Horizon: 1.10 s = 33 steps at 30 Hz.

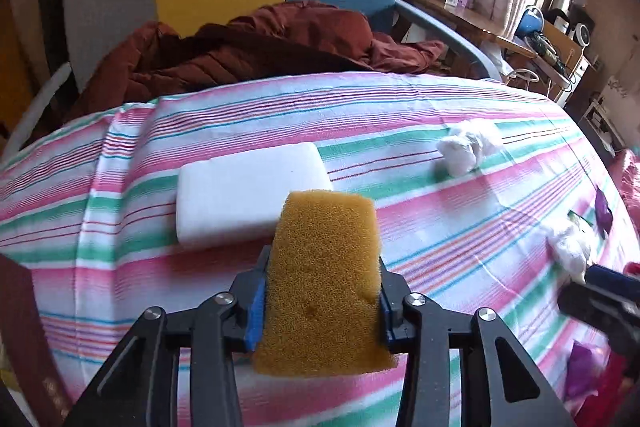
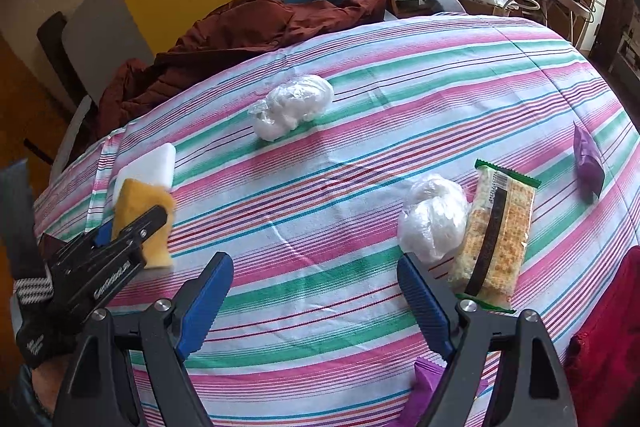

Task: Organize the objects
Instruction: 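Grasp the yellow sponge with the left gripper and lift it, then grasp the white eraser block with the right gripper while the left holds the sponge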

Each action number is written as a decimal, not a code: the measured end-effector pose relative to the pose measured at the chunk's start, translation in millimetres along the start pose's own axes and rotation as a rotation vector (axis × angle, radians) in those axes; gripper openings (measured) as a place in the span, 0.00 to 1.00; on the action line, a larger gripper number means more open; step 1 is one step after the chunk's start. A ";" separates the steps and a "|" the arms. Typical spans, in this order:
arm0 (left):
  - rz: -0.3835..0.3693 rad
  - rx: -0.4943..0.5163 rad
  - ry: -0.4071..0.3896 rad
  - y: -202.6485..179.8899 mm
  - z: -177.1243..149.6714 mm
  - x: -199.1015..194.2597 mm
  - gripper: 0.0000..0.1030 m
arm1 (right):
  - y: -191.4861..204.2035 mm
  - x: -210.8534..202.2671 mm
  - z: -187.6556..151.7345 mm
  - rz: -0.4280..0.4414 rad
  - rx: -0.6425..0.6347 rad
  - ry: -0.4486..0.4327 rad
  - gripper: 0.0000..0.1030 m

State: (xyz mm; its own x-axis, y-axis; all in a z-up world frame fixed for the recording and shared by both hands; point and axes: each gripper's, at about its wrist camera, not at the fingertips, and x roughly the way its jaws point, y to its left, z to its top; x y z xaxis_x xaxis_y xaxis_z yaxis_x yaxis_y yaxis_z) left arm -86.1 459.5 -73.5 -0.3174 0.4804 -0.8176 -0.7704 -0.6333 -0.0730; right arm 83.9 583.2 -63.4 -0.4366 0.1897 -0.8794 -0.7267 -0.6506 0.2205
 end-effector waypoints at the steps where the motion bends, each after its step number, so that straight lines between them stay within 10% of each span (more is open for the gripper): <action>1: -0.003 -0.009 -0.012 -0.1 -6.5 -7.1 0.42 | -0.1 -0.2 0.1 0.000 0.000 0.000 0.83; 9: -0.022 -0.073 -0.080 6.7 -78.1 -47.5 0.42 | 11.2 -1.5 -1.8 0.018 -0.049 -0.015 0.83; 19: -0.052 -0.105 -0.110 17.3 -81.3 -58.2 0.41 | 39.9 2.6 -7.4 0.027 -0.175 -0.011 0.83; 33: -0.132 -0.105 -0.126 30.6 -102.9 -70.4 0.41 | 207.7 81.6 43.7 0.039 -0.945 0.111 0.88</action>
State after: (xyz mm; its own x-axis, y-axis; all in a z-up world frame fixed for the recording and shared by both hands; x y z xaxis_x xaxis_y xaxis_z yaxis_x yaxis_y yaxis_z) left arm -30.5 343.9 -77.0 -0.2890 0.6314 -0.7196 -0.7504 -0.6161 -0.2392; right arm -125.8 495.7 -70.9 -0.3632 0.1162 -0.9244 0.0383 -0.9895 -0.1394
